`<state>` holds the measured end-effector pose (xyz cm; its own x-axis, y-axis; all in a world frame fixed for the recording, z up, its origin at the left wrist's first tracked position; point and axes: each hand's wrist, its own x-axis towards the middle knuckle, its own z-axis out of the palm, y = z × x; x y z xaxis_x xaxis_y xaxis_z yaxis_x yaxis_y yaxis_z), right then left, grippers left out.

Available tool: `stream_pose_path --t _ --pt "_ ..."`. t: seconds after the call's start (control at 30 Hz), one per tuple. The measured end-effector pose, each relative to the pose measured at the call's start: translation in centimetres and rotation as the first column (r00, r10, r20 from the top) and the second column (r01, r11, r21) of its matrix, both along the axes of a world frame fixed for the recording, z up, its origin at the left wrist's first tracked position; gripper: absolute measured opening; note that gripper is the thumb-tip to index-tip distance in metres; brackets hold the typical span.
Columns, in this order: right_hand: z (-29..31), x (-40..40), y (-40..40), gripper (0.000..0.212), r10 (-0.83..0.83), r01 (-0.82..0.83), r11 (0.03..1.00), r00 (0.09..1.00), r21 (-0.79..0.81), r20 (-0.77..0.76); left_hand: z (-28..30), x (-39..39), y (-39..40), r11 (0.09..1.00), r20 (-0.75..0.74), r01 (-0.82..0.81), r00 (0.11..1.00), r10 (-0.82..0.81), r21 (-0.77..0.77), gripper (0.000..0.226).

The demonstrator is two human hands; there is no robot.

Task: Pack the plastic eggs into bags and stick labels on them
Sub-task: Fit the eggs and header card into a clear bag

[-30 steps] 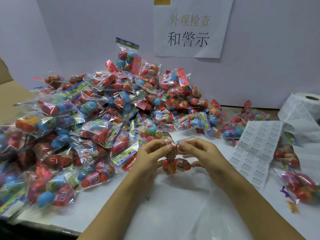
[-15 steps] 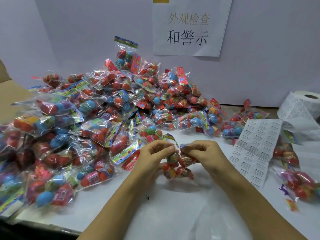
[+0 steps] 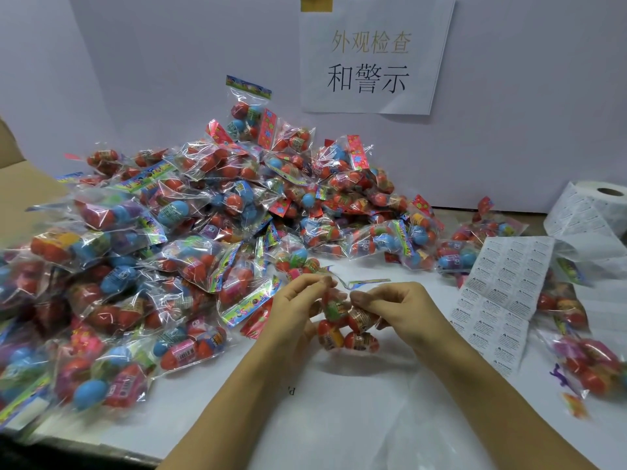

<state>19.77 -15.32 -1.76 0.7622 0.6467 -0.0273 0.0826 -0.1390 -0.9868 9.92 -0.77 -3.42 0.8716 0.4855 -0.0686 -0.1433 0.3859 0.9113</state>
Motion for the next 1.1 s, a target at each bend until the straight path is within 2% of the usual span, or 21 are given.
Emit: stream_pose_path --t 0.23,0.4,0.53,0.67,0.73,0.8,0.9,1.0,1.1 --pt "0.07 0.01 -0.15 0.023 0.049 -0.049 0.999 0.999 -0.017 -0.001 0.12 0.02 -0.16 0.998 -0.016 -0.009 1.0 0.008 -0.067 0.024" --pt "0.3 -0.09 -0.47 0.037 0.109 -0.109 0.993 0.994 -0.056 0.004 0.12 -0.03 0.04 0.995 -0.01 -0.065 0.998 0.065 -0.08 0.026" --pt "0.08 -0.08 -0.32 0.028 0.098 -0.096 0.994 0.995 -0.057 0.031 -0.12 0.15 0.15 0.993 -0.007 -0.102 0.995 0.101 -0.056 0.026" --pt "-0.04 -0.17 -0.21 0.018 0.118 -0.113 0.99 0.992 -0.089 0.041 0.05 0.18 0.13 0.993 -0.032 -0.113 0.993 0.112 -0.038 0.014" --pt "0.19 -0.38 -0.21 0.027 0.121 -0.118 0.989 0.992 -0.091 0.027 0.16 0.12 0.19 0.993 -0.045 -0.114 0.993 0.112 -0.04 0.012" --pt "0.34 -0.43 -0.2 0.037 0.077 -0.075 0.995 0.997 -0.067 0.027 0.19 0.07 0.22 0.993 -0.042 -0.114 0.993 0.113 -0.028 0.013" --pt "0.42 -0.25 -0.21 0.025 -0.024 0.025 1.0 1.0 -0.008 0.018 0.13 -0.06 0.15 0.995 -0.03 -0.093 0.995 0.092 -0.021 0.022" --pt "0.34 -0.05 -0.26 0.008 -0.097 0.097 0.994 0.995 0.048 -0.002 -0.08 -0.05 0.11 0.998 -0.026 -0.067 0.997 0.067 0.019 0.016" --pt "0.42 0.01 -0.25 0.016 -0.136 0.138 0.988 0.99 0.066 -0.036 -0.23 0.03 0.07 0.996 -0.032 -0.074 0.997 0.075 0.043 0.017"
